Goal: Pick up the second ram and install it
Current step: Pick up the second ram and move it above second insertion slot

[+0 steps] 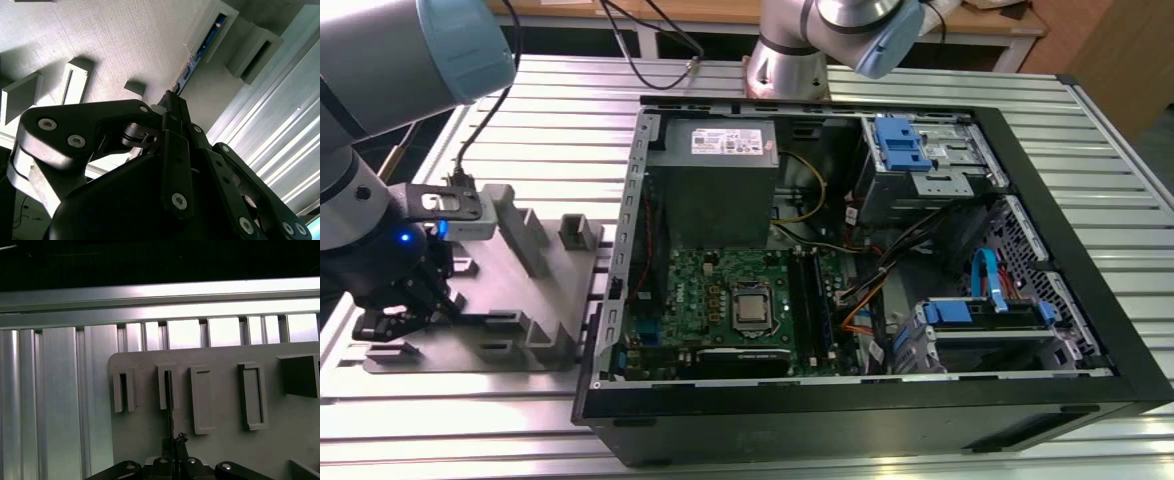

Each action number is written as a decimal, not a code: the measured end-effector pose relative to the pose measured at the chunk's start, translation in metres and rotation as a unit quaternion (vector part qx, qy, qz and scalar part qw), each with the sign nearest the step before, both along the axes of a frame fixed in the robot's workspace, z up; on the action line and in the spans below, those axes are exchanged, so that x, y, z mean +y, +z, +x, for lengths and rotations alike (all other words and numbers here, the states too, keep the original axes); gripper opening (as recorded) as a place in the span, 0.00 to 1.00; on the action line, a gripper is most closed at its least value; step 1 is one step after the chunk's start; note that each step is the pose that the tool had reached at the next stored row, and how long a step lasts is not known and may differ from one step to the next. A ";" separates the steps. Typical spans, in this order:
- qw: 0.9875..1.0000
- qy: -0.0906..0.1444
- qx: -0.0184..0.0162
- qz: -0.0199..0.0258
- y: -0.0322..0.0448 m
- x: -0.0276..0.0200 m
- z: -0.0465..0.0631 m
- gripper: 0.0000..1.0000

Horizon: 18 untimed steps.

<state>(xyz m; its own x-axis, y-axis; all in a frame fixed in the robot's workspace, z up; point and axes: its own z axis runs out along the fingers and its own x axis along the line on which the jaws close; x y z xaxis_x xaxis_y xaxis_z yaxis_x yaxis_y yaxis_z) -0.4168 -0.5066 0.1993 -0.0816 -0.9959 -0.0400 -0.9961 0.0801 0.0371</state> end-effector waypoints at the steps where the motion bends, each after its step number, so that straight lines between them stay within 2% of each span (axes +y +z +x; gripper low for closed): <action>1: 1.000 0.000 0.000 0.000 0.0000 0.0000 0.000 0.09; 11: 1.000 0.002 0.000 0.000 0.0000 0.0000 0.000 0.08; 14: 1.000 0.026 0.000 0.000 -0.0001 0.0000 0.000 0.08; 18: 1.000 0.030 0.000 0.000 -0.0001 0.0000 0.000 0.08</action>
